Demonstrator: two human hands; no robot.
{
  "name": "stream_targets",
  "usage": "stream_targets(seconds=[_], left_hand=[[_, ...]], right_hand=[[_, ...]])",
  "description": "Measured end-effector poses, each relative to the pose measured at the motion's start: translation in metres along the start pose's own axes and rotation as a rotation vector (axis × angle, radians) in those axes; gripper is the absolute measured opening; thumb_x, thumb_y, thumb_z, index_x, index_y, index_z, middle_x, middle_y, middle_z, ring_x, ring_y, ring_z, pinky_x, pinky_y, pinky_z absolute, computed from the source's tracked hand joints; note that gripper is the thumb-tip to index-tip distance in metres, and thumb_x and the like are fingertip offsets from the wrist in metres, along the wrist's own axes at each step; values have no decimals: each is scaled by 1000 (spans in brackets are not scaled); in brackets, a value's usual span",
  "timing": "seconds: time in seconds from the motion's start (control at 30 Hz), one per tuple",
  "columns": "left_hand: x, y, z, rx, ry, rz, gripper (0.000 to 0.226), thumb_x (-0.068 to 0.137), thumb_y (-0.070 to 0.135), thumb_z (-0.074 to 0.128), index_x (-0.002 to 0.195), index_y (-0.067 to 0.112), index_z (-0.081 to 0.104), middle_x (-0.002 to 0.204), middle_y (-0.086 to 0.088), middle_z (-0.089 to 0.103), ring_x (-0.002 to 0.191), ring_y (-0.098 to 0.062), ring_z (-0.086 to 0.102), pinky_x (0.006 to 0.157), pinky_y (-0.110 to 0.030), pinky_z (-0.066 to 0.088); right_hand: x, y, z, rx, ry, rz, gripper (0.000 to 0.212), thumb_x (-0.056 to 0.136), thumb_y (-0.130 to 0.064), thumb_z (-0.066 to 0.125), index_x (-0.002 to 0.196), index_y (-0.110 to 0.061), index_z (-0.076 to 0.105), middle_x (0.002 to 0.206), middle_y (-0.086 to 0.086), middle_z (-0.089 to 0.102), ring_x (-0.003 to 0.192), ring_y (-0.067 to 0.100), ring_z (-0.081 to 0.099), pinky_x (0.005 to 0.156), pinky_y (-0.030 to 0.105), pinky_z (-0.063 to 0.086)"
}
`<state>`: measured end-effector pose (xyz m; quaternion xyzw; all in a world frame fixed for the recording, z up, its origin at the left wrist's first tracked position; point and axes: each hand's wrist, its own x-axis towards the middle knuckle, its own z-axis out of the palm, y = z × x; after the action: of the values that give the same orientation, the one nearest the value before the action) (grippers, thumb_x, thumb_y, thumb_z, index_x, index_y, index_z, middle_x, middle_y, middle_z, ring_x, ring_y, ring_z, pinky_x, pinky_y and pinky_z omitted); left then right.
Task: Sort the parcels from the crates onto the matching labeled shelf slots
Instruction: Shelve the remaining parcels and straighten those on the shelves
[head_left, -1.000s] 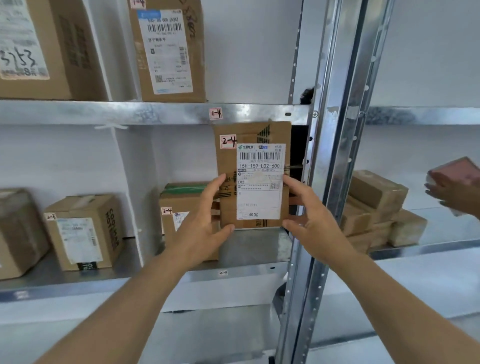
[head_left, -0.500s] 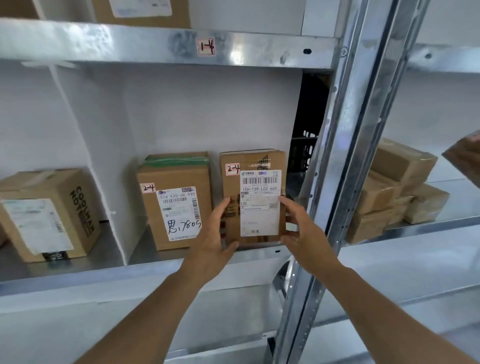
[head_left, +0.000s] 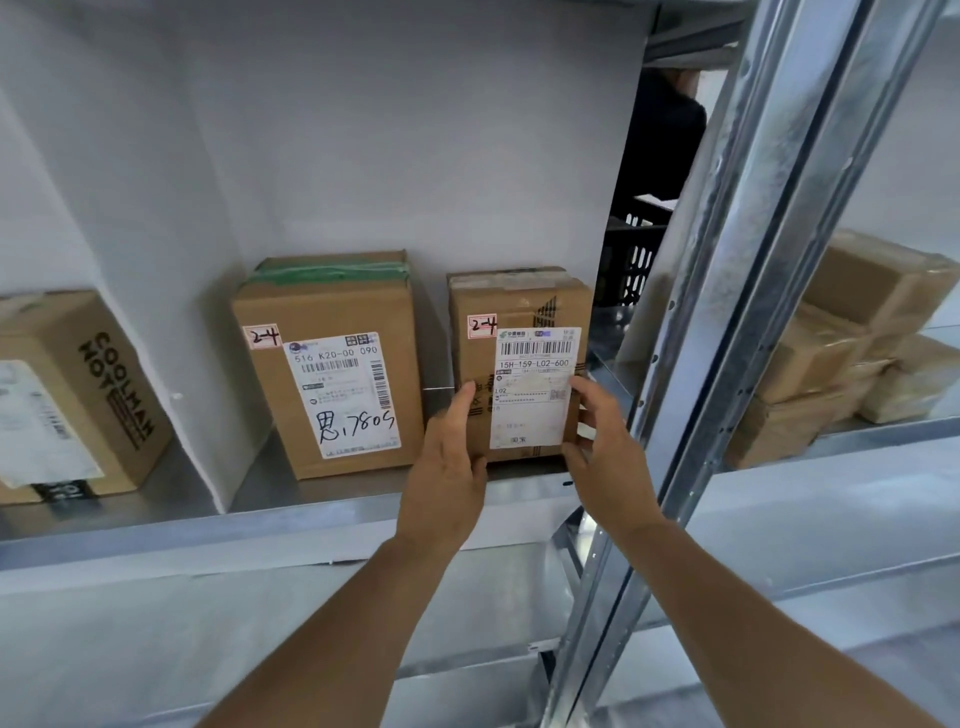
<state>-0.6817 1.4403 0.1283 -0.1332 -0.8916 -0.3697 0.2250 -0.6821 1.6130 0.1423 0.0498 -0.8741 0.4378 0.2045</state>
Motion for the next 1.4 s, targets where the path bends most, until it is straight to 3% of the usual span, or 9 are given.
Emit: stream_targets(seconds=[0.13, 0.3, 0.4, 0.6, 0.7, 0.87, 1.1, 1.23, 1.4], left_hand=[[4, -3, 10, 46, 21, -17, 83, 87, -1, 61, 146, 31, 10, 140, -8, 39, 126, -21, 45, 89, -14, 32], [2, -3, 9, 73, 4, 23, 91, 87, -2, 59, 140, 45, 4, 142, -10, 36, 124, -21, 47, 90, -14, 34], [-2, 2, 4, 62, -36, -25, 82, 89, 1, 56, 145, 36, 8, 148, -7, 27, 125, -20, 46, 88, -16, 38], [-29, 29, -21, 173, -80, -170, 70, 92, 24, 59, 148, 27, 18, 157, 0, 17, 139, -18, 32, 104, -25, 38], [-54, 46, -42, 249, -53, -206, 55, 92, 33, 58, 142, 24, 36, 151, 3, 32, 134, -15, 39, 104, -23, 37], [-84, 42, -81, 380, -13, -233, 41, 74, 22, 79, 112, 12, 67, 117, -8, 66, 104, -28, 64, 85, -38, 52], [-115, 25, -143, 485, 97, -308, 45, 67, 18, 84, 108, 7, 68, 115, -15, 67, 100, -36, 65, 82, -50, 52], [-138, 7, -190, 445, 121, -427, 43, 74, 20, 78, 115, 10, 65, 124, -13, 62, 111, -35, 59, 90, -48, 48], [-187, -32, -279, 506, 183, -501, 45, 72, 19, 79, 114, 8, 65, 125, -18, 60, 109, -39, 60, 86, -50, 48]], right_hand=[[4, 3, 9, -64, 51, -4, 65, 89, 4, 55, 140, -29, 31, 141, -1, 44, 124, 20, 50, 96, 36, 49], [-1, 6, 9, -139, 40, -45, 57, 91, 3, 51, 139, -25, 34, 142, 3, 44, 122, 23, 51, 96, 36, 49], [-9, 4, 3, -167, 10, -27, 54, 92, 0, 49, 138, -25, 34, 142, 3, 40, 119, 22, 53, 92, 29, 48], [-32, -23, -14, -386, 82, -195, 34, 78, -1, 67, 109, -10, 60, 119, 9, 58, 91, 27, 63, 56, 28, 52], [-52, -43, -14, -433, 43, -297, 30, 67, -3, 77, 93, -10, 64, 99, 8, 64, 80, 25, 66, 51, 22, 48], [-71, -77, -1, -381, -61, -359, 28, 61, -4, 81, 85, -10, 68, 84, 4, 64, 68, 20, 62, 53, 17, 37], [-90, -136, 28, -358, -197, -453, 25, 64, -11, 80, 86, -13, 68, 85, 4, 63, 68, 18, 62, 50, 24, 48], [-104, -182, 60, -413, -289, -489, 30, 60, -15, 84, 86, -15, 70, 86, 2, 66, 70, 18, 64, 52, 26, 53], [-139, -265, 124, -470, -404, -576, 33, 55, -18, 86, 84, -13, 71, 86, 4, 65, 68, 21, 65, 50, 27, 52]])
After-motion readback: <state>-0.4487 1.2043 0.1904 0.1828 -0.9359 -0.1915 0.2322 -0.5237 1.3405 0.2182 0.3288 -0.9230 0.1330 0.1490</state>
